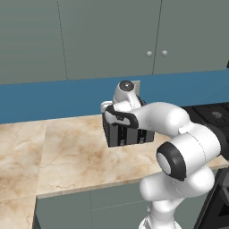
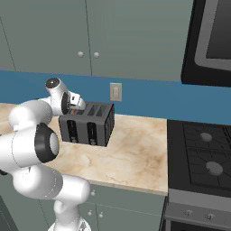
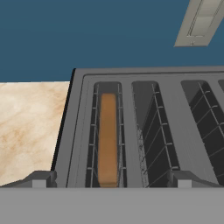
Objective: Start the toaster. Once the lever pops up, take the bread to the plate on the dining counter.
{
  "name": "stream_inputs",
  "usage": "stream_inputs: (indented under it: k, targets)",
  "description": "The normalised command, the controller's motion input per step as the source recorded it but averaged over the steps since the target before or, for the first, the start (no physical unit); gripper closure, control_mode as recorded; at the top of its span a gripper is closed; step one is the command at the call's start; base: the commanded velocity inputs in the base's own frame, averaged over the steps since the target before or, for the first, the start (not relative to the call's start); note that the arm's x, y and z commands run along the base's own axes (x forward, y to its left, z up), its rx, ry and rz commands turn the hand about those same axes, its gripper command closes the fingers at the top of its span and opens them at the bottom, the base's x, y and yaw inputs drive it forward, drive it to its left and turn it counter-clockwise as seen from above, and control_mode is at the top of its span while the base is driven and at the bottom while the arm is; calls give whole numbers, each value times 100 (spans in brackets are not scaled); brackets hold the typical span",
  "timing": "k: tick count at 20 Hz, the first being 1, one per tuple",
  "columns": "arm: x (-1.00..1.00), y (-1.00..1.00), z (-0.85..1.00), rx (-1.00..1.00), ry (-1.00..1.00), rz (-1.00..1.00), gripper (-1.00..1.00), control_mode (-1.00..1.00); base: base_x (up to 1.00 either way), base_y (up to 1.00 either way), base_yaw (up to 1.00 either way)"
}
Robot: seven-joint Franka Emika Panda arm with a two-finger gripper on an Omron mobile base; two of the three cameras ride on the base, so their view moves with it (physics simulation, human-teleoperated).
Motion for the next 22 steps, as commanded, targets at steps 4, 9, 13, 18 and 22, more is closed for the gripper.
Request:
stream_inputs:
  k: [4, 9, 13, 18, 22]
  targets:
    - [0, 0, 0, 0, 0, 0, -100, -100, 0, 0, 0]
    - [0, 0, 0, 0, 0, 0, -100, -100, 0, 0, 0]
    - [0, 0, 0, 0, 0, 0, -100, -100, 0, 0, 0]
    - [0, 0, 0, 0, 0, 0, -100, -100, 0, 0, 0]
    - [0, 0, 0, 0, 0, 0, -100, -100, 0, 0, 0]
